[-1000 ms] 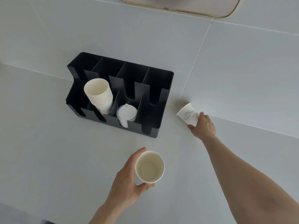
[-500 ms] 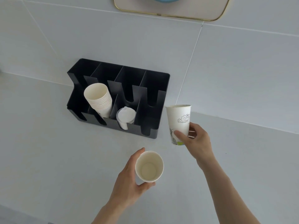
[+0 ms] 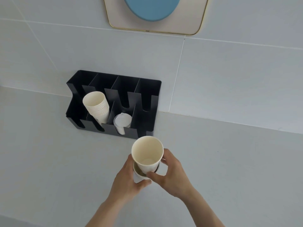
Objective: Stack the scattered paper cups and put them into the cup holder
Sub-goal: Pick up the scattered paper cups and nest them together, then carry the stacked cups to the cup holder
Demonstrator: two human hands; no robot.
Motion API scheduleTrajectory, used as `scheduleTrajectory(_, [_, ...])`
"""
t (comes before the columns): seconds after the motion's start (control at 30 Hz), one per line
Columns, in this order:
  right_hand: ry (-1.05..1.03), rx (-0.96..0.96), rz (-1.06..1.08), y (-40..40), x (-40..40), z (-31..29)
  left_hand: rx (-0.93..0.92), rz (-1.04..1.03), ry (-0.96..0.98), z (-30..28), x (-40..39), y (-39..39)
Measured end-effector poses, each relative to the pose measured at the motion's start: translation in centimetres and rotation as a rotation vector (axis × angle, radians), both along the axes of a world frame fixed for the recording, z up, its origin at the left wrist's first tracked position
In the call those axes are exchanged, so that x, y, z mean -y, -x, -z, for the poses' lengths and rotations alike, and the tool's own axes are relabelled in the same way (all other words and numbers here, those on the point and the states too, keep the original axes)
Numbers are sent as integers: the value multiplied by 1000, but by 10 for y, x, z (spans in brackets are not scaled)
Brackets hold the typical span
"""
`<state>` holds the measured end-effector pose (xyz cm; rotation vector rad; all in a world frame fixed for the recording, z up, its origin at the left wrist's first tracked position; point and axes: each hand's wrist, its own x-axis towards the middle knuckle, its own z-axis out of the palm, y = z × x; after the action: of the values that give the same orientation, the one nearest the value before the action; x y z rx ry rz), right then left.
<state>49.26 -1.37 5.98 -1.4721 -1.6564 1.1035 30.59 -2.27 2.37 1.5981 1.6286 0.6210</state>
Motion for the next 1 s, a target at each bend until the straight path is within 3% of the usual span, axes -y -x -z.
scheduleTrajectory(0.13, [76,31,-52,-9,5,7,37,6,37,-6,4,6])
scheduleTrajectory(0.3, [242,-68,23,-25,8,1,180,-24,185,-19,10,30])
scheduleTrajectory(0.5, [460,-139,177,-24,-7,-12,355,-252,443,-51,-4,39])
scheduleTrajectory(0.6, [518,-137,155,-20,-14,-14,374,-323,519,-63,-16,30])
scheduleTrajectory(1.0, [521,-91,170,-11,-23,-7,378,-369,581,-66,-35,11])
